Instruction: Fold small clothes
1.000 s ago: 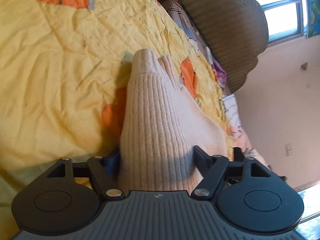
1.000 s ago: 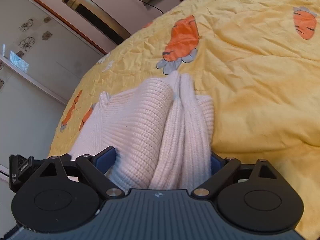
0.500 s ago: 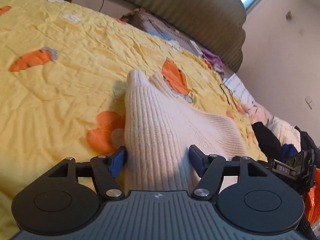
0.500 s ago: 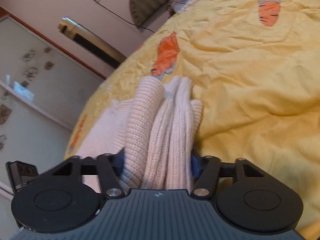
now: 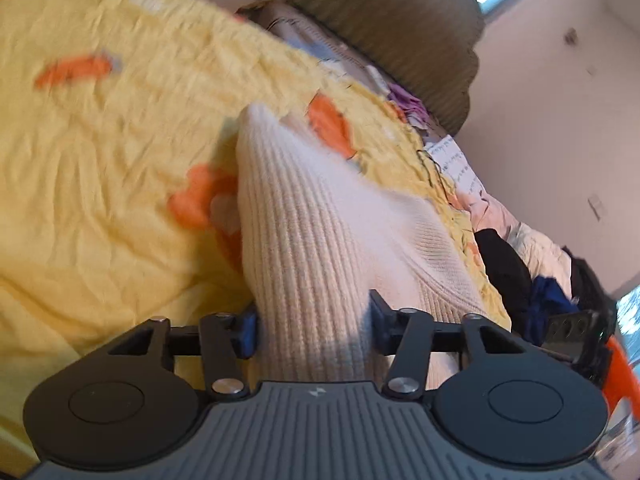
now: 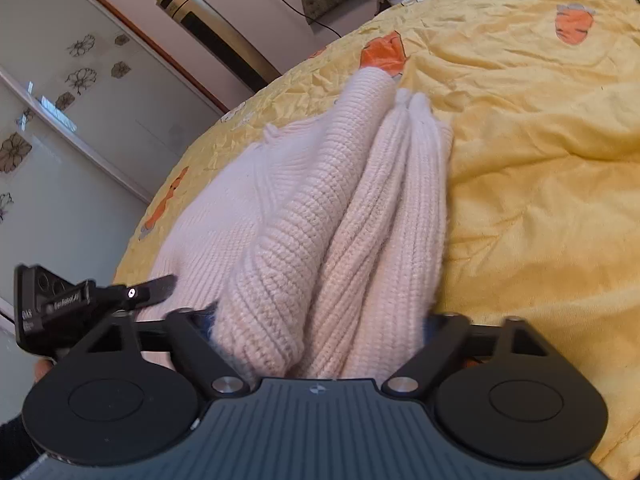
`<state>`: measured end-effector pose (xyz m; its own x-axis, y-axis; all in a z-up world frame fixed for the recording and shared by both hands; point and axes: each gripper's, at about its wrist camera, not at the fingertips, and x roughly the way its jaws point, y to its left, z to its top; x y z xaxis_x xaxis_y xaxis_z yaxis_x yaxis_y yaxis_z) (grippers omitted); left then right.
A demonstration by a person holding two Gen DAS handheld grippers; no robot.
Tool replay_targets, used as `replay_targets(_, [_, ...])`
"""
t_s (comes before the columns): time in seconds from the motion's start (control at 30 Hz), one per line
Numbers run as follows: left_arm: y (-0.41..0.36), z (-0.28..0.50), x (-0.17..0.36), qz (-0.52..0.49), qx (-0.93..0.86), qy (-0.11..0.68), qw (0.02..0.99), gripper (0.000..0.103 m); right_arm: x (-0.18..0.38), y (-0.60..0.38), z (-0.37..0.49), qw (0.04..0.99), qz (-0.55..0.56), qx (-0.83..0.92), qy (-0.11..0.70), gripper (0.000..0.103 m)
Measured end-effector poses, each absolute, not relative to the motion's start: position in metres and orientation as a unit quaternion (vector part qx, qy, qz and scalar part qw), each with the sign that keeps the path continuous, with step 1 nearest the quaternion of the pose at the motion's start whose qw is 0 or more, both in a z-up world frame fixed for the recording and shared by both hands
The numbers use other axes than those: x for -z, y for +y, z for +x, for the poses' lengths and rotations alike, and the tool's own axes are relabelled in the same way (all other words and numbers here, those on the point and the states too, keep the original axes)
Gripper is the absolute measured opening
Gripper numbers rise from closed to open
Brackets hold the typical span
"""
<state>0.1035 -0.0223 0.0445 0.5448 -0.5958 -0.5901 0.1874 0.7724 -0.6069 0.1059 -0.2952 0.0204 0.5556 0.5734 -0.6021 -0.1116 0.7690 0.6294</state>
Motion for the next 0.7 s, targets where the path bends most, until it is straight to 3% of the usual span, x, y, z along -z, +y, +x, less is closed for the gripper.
replay_targets(0.03, [-0.023, 0.099, -0.051, -0.234, 0.238, 0.410, 0.849, 0.049, -0.027, -0.296, 0.103, 0.842, 0.271, -0.204, 0.420, 0.063])
replay_targets(0.1, [-0.029, 0.097, -0.049, -0.200, 0.243, 0.414, 0.854, 0.050, -0.041, -0.297, 0.095, 0.848, 0.269, -0.213, 0.404, 0.060])
replay_targets(0.2, [-0.030, 0.094, -0.028, -0.196, 0.223, 0.414, 0.861, 0.060, -0.022, -0.301, 0.091, 0.840, 0.271, -0.204, 0.423, 0.059])
replay_targets(0.37, [-0.006, 0.084, -0.046, -0.204, 0.213, 0.390, 0.872, 0.084, -0.026, -0.306, 0.091, 0.826, 0.310, -0.198, 0.427, 0.071])
replay_targets(0.47, [0.003, 0.100, -0.045, -0.231, 0.201, 0.395, 0.866, 0.084, -0.038, -0.318, 0.095, 0.825, 0.318, -0.192, 0.426, 0.078])
replay_targets(0.57, [-0.003, 0.137, -0.019, -0.299, 0.220, 0.457, 0.808, 0.084, -0.038, -0.331, 0.107, 0.832, 0.340, -0.174, 0.402, 0.094])
replay_targets(0.63, [-0.013, 0.154, -0.001, -0.330, 0.232, 0.487, 0.775, 0.084, -0.025, -0.332, 0.127, 0.811, 0.367, -0.176, 0.420, 0.095])
replay_targets(0.67, [-0.016, 0.157, 0.004, -0.342, 0.229, 0.481, 0.774, 0.077, -0.014, -0.331, 0.140, 0.795, 0.384, -0.174, 0.436, 0.094])
replay_targets(0.7, [-0.018, 0.158, 0.003, -0.337, 0.221, 0.480, 0.779, 0.072, -0.005, -0.327, 0.146, 0.785, 0.395, -0.175, 0.444, 0.083])
